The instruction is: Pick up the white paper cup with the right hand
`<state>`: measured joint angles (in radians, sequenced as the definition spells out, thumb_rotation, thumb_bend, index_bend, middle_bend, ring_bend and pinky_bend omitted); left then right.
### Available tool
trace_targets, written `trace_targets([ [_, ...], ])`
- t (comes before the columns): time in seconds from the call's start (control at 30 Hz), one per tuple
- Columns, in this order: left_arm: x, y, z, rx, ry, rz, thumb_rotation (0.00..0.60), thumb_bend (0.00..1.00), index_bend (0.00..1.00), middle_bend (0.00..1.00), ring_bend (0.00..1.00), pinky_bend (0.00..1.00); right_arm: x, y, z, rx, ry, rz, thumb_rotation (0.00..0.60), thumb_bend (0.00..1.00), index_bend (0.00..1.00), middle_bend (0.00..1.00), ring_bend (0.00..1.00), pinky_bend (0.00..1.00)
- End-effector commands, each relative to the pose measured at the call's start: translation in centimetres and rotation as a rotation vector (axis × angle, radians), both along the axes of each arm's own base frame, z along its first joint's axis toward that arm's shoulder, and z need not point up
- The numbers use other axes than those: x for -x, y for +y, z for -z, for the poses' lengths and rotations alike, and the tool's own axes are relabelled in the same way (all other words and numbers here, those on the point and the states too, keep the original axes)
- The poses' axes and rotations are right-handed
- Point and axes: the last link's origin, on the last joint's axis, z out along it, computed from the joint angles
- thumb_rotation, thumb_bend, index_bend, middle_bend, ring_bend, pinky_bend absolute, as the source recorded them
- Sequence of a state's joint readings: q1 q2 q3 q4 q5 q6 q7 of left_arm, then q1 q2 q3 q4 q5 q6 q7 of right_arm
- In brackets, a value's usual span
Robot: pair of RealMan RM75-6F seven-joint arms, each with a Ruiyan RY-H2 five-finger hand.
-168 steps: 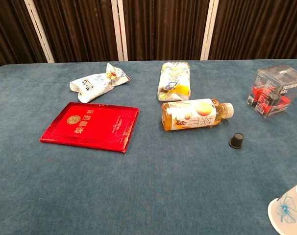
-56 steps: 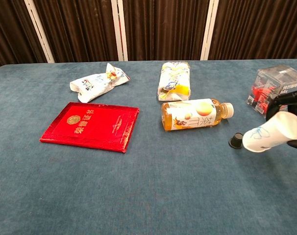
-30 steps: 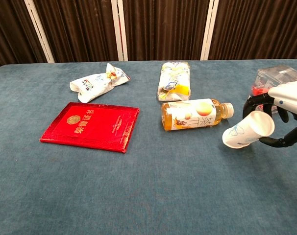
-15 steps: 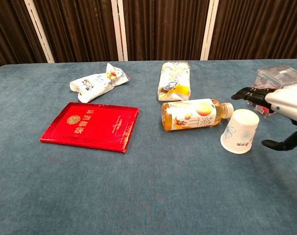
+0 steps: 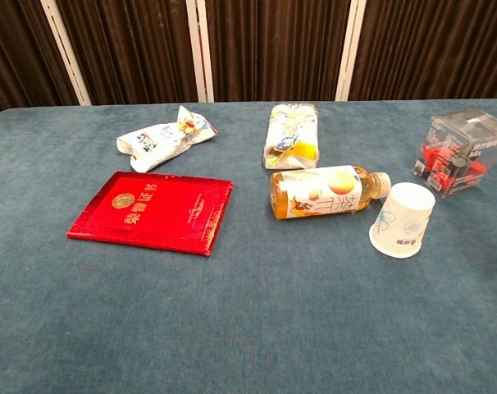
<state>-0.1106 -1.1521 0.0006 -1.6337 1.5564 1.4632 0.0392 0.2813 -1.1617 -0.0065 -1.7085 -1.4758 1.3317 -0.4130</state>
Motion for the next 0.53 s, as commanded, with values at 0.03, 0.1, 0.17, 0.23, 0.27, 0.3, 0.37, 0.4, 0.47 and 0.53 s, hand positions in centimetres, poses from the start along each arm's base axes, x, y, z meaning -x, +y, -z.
trace_targets([
  [0.03,-0.1,-0.1,0.0,-0.002,0.001,0.007,0.6,0.0,0.0,0.0,0.0,0.0,1.6,2.7,-2.8,0.069,-0.02,0.041,0.6,0.33,0.0,0.0,0.04,0.21],
  [0.1,-0.1,-0.1,0.0,-0.006,0.0,0.012,0.6,0.0,0.0,0.0,0.0,0.0,2.1,3.7,-3.9,0.113,-0.043,0.062,0.6,0.33,0.0,0.0,0.02,0.18],
  [0.17,-0.2,-0.1,0.0,-0.01,-0.001,0.017,0.6,0.0,0.0,0.0,0.0,0.0,2.6,4.6,-5.1,0.169,-0.063,0.082,0.6,0.33,0.0,0.0,0.01,0.17],
  [0.23,-0.2,-0.1,0.0,-0.015,-0.001,0.022,0.6,0.0,0.0,0.0,0.0,0.0,3.2,5.4,-6.0,0.219,-0.07,0.089,0.6,0.33,0.0,0.0,0.0,0.15],
  [0.27,-0.1,-0.1,-0.1,-0.017,-0.001,0.024,0.6,0.0,0.0,0.0,0.0,0.0,3.6,5.9,-6.4,0.241,-0.07,0.095,0.6,0.33,0.0,0.0,0.0,0.15],
  [0.3,-0.1,-0.1,-0.1,-0.019,-0.001,0.026,0.6,0.0,0.0,0.0,0.0,0.0,4.1,6.3,-6.6,0.258,-0.072,0.1,0.6,0.33,0.0,0.0,0.0,0.14],
  [0.37,-0.1,0.0,-0.1,-0.023,0.004,0.034,0.6,0.0,0.0,0.0,0.0,0.0,4.9,7.0,-6.7,0.264,-0.087,0.133,0.6,0.33,0.0,0.0,0.0,0.14],
  [0.4,-0.2,0.0,-0.1,-0.024,0.005,0.037,0.6,0.0,0.0,0.0,0.0,0.0,5.0,7.0,-6.7,0.267,-0.107,0.145,0.6,0.33,0.0,0.0,0.0,0.14],
  [0.47,-0.2,0.0,-0.1,-0.027,0.006,0.042,0.6,0.0,0.0,0.0,0.0,0.0,5.0,6.9,-6.9,0.278,-0.123,0.146,0.6,0.33,0.0,0.0,0.0,0.14],
  [0.53,-0.2,0.0,-0.2,-0.031,0.008,0.046,0.6,0.0,0.0,0.0,0.0,0.0,4.9,6.7,-6.9,0.284,-0.123,0.135,0.6,0.33,0.0,0.0,0.0,0.14],
])
